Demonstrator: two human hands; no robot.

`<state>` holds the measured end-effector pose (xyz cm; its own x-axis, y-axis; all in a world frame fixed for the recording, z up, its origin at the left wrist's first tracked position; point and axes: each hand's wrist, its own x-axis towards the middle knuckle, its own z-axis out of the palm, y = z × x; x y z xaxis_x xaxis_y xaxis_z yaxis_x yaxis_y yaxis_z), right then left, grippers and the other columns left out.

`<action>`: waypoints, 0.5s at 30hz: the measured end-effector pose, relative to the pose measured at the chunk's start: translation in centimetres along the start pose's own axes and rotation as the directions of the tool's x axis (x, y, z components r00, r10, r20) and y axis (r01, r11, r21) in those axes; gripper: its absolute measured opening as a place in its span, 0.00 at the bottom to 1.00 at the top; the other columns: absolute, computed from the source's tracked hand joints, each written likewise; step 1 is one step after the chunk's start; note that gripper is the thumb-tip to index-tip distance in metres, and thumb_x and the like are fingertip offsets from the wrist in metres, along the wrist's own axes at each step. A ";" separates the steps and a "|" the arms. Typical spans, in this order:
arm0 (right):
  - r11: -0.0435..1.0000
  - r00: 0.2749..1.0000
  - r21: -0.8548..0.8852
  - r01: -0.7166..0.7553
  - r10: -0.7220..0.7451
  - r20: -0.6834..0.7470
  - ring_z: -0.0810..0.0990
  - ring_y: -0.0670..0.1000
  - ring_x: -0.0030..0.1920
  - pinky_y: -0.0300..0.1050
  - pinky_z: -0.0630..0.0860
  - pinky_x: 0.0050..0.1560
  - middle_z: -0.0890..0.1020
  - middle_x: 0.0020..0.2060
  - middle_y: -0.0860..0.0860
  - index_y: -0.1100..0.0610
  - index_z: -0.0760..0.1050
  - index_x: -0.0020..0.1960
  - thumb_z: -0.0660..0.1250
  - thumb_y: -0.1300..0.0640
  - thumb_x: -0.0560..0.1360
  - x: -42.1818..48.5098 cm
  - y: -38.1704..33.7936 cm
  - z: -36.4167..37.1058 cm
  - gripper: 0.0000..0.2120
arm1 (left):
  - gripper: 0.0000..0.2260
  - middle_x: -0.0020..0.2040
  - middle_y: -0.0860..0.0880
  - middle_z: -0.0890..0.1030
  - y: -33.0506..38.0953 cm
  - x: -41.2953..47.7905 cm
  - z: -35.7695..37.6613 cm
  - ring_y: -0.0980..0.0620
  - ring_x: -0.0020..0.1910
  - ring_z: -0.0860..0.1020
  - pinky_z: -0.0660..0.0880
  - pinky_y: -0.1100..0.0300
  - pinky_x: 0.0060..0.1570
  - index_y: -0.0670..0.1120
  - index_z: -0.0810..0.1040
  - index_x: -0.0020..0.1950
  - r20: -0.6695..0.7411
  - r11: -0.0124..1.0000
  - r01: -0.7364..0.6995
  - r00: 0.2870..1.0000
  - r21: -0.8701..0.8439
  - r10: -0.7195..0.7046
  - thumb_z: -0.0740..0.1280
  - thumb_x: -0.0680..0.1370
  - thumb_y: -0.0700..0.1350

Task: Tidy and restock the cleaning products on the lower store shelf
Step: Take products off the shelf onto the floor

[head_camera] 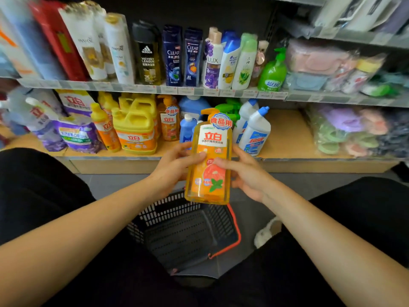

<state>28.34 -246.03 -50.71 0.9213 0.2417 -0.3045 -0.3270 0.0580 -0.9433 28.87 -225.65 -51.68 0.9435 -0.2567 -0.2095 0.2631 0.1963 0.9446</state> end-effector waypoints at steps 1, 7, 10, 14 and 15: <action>1.000 1.000 0.008 -0.009 0.009 -0.027 0.85 0.56 0.55 0.66 0.79 0.57 0.85 0.56 0.51 0.45 0.74 0.66 0.76 0.53 0.71 0.5 -0.3 0.1 0.25 | 0.29 0.62 0.46 0.83 -0.2 0.0 -0.4 0.47 0.54 0.85 0.82 0.55 0.44 0.51 0.76 0.69 0.017 1.000 -0.013 1.000 -0.013 0.013 0.77 0.69 0.46; 0.991 0.991 0.089 -0.096 0.103 -0.081 0.86 0.55 0.52 0.52 0.83 0.42 0.86 0.54 0.53 0.50 0.79 0.62 0.71 0.43 0.75 2.8 -0.9 0.3 0.19 | 0.32 0.68 0.52 0.80 -0.4 0.6 -3.3 0.49 0.64 0.80 0.80 0.57 0.53 0.55 0.74 0.71 0.207 0.997 -0.078 0.976 0.013 0.074 0.79 0.70 0.42; 0.986 0.987 0.108 -0.125 0.134 -0.085 0.86 0.55 0.50 0.49 0.82 0.39 0.86 0.52 0.54 0.49 0.78 0.62 0.69 0.41 0.76 4.1 -0.8 0.1 0.19 | 0.34 0.67 0.52 0.81 0.0 1.4 -3.8 0.51 0.64 0.80 0.79 0.59 0.56 0.52 0.73 0.74 0.223 0.960 -0.194 0.964 0.202 0.147 0.80 0.70 0.43; 0.984 0.993 0.134 -0.114 0.118 -0.019 0.86 0.56 0.52 0.50 0.83 0.44 0.85 0.55 0.56 0.48 0.75 0.66 0.66 0.43 0.78 5.9 -0.4 -0.4 0.19 | 0.29 0.64 0.53 0.82 0.1 3.3 -4.0 0.54 0.61 0.81 0.78 0.60 0.57 0.49 0.73 0.74 0.199 0.945 -0.229 0.963 0.233 0.184 0.74 0.73 0.40; 0.987 0.996 0.139 -0.086 0.086 0.006 0.85 0.56 0.53 0.50 0.83 0.45 0.85 0.56 0.56 0.48 0.74 0.68 0.65 0.44 0.78 5.9 -0.3 -0.6 0.20 | 0.28 0.64 0.51 0.82 0.3 3.5 -4.1 0.54 0.61 0.81 0.78 0.60 0.56 0.48 0.73 0.73 0.184 0.958 -0.211 0.967 0.196 0.175 0.73 0.73 0.40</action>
<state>33.97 -245.18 -52.34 0.8885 0.2515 -0.3839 -0.4312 0.1707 -0.8860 33.04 -222.58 -53.19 0.9217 -0.3879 0.0095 0.0136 0.0568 0.9983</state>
